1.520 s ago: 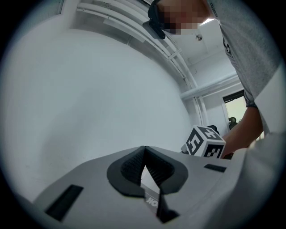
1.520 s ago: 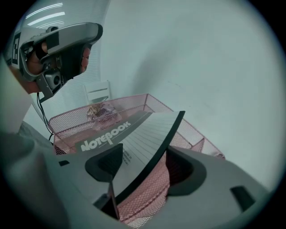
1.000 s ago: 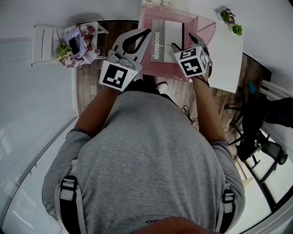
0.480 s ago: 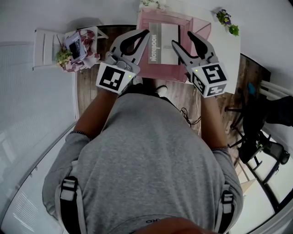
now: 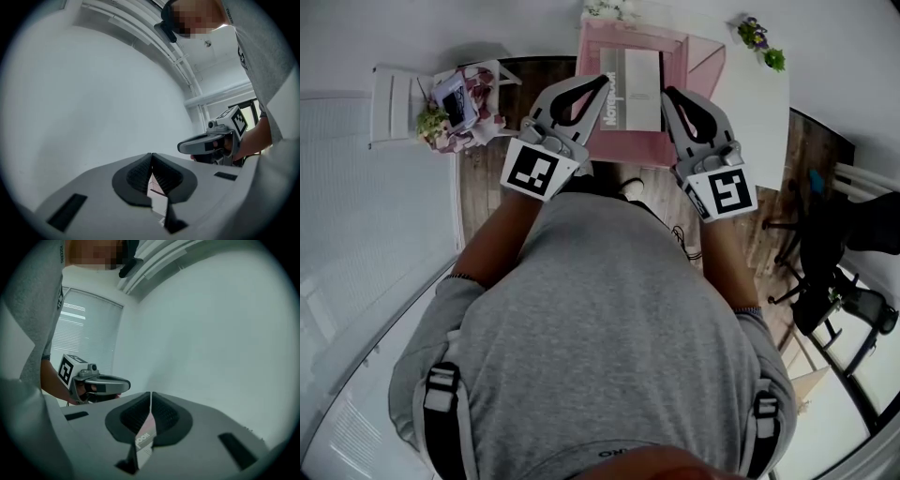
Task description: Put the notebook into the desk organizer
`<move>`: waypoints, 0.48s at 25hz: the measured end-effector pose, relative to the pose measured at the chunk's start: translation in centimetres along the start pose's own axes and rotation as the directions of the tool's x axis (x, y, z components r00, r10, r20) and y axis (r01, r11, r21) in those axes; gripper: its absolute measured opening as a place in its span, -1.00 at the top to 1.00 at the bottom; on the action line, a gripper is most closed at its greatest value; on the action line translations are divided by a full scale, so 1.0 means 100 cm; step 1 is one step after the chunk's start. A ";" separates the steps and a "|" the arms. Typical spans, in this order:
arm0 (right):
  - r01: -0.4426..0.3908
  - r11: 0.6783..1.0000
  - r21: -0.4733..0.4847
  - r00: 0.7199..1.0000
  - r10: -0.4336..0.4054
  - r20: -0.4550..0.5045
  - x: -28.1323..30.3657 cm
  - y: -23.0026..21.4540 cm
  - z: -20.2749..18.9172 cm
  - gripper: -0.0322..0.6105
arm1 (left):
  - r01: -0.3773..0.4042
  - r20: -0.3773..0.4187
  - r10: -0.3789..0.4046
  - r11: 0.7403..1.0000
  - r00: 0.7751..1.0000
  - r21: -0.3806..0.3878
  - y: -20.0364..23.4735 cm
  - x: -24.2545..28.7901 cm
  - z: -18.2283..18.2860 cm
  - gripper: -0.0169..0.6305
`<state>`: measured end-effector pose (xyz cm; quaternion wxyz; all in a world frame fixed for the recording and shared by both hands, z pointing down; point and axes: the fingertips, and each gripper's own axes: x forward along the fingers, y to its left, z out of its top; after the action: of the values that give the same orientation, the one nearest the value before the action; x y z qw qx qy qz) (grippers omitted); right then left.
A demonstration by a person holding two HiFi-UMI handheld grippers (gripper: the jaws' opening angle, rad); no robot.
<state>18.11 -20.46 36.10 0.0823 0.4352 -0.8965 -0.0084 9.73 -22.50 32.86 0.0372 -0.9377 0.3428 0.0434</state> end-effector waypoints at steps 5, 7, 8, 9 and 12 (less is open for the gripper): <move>0.006 1.000 0.009 1.000 -0.006 0.009 -0.005 0.001 -0.009 0.88 | 0.012 -0.010 -0.012 1.000 1.000 0.007 -0.006 -0.001 -0.007 0.89; 0.019 1.000 0.009 1.000 -0.020 0.018 -0.008 -0.001 -0.010 0.88 | 0.012 -0.007 -0.012 1.000 1.000 0.010 -0.008 -0.002 -0.007 0.89; 0.028 1.000 0.012 0.999 -0.028 0.025 -0.010 -0.002 -0.010 0.88 | 0.012 -0.008 -0.012 1.000 1.000 0.010 -0.008 -0.002 -0.008 0.89; 0.039 0.999 0.015 0.999 -0.039 0.031 -0.012 -0.004 -0.010 0.88 | 0.012 -0.010 -0.012 1.000 1.000 0.009 -0.009 -0.001 -0.009 0.89; 0.075 0.997 0.012 0.996 -0.076 0.041 -0.015 -0.013 -0.007 0.88 | 0.011 -0.012 -0.011 1.000 1.000 0.006 -0.009 0.000 -0.008 0.89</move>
<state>20.15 -20.01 36.49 0.0610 0.4689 -0.8810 -0.0162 10.41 -21.90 33.70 0.0383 -0.9396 0.3382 0.0365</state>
